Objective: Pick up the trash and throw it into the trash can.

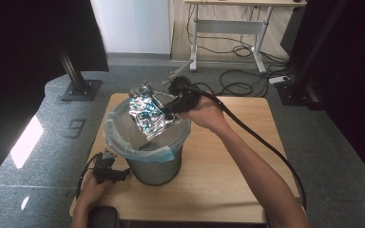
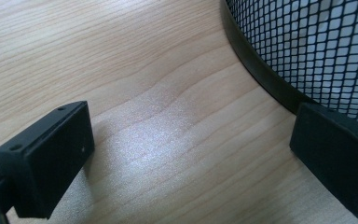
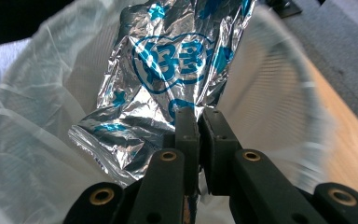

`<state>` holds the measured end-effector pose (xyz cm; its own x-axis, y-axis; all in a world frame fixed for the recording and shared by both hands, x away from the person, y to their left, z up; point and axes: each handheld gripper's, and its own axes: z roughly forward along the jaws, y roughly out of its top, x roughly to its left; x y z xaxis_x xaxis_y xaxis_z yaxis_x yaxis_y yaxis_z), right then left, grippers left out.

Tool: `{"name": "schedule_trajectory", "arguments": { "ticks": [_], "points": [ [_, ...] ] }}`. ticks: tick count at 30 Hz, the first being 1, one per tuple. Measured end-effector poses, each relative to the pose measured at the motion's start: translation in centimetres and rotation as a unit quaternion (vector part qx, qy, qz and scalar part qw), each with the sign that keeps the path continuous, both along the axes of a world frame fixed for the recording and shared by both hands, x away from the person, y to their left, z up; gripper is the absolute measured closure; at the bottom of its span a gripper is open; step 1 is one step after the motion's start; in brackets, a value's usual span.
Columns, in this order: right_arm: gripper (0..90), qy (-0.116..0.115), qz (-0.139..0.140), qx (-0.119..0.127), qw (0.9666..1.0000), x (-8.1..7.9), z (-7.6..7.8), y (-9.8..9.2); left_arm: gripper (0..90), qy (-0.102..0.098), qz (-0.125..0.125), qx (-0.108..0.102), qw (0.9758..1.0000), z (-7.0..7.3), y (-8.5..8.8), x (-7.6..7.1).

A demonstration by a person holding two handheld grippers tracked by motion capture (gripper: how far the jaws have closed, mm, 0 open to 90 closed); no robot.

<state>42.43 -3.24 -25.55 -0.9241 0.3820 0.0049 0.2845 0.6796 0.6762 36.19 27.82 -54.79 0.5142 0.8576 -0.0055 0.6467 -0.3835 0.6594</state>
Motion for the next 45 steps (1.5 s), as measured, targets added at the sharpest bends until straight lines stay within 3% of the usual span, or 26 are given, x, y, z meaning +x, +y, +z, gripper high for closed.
{"name": "schedule_trajectory", "arguments": {
  "ticks": [5, 7, 8, 9, 12, 13, 16, 19, 20, 28, 45],
  "points": [
    [82.7, 0.009, 0.010, -0.035, 0.9993, -0.1, -2.0, 1.6, 0.0, 0.000, 0.001, 0.001, 1.0000, 0.0, 0.0, 0.0],
    [66.4, 0.008, 0.014, -0.043, 0.9990, 0.0, -2.5, 2.0, 0.0, 0.001, 0.002, 0.001, 1.0000, 0.0, -0.1, 0.0],
    [66.4, 0.008, 0.014, -0.043, 0.9990, 0.0, -2.5, 2.0, 0.0, 0.001, 0.002, 0.001, 1.0000, 0.0, -0.1, 0.0],
    [56.0, 0.004, 0.014, -0.044, 0.9989, 0.0, -2.6, 2.1, 0.0, 0.001, 0.003, 0.001, 1.0000, 0.0, -0.1, 0.1],
    [26.5, -0.037, -0.007, -0.019, 0.9991, 0.3, -2.2, 1.9, 0.0, 0.001, 0.002, 0.001, 1.0000, 0.0, -0.1, 0.1],
    [26.5, -0.037, -0.007, -0.019, 0.9991, 0.3, -2.2, 1.9, 0.0, 0.001, 0.002, 0.001, 1.0000, 0.0, -0.1, 0.1],
    [13.8, -0.055, -0.021, -0.010, 0.9982, 0.7, -1.7, 1.1, 0.0, 0.002, 0.003, 0.001, 1.0000, 0.0, -0.2, 0.1],
    [10.4, -0.065, -0.030, -0.007, 0.9974, 0.9, -1.2, 0.3, 0.0, 0.003, 0.003, 0.002, 1.0000, 0.0, -0.2, 0.1],
    [2.2, -0.072, -0.040, 0.004, 0.9966, 0.9, -0.9, -0.5, 0.0, 0.004, 0.005, 0.002, 1.0000, 0.1, -0.2, 0.1],
    [0.0, -0.088, -0.062, 0.016, 0.9940, 0.7, -0.6, -2.9, 0.0, 0.005, 0.006, 0.003, 1.0000, 0.1, -0.2, 0.1],
    [0.0, -0.093, -0.118, 0.021, 0.9884, 0.9, -0.9, -9.3, 0.0, 0.002, 0.005, 0.002, 1.0000, 0.0, -0.2, 0.1]
  ]
}}
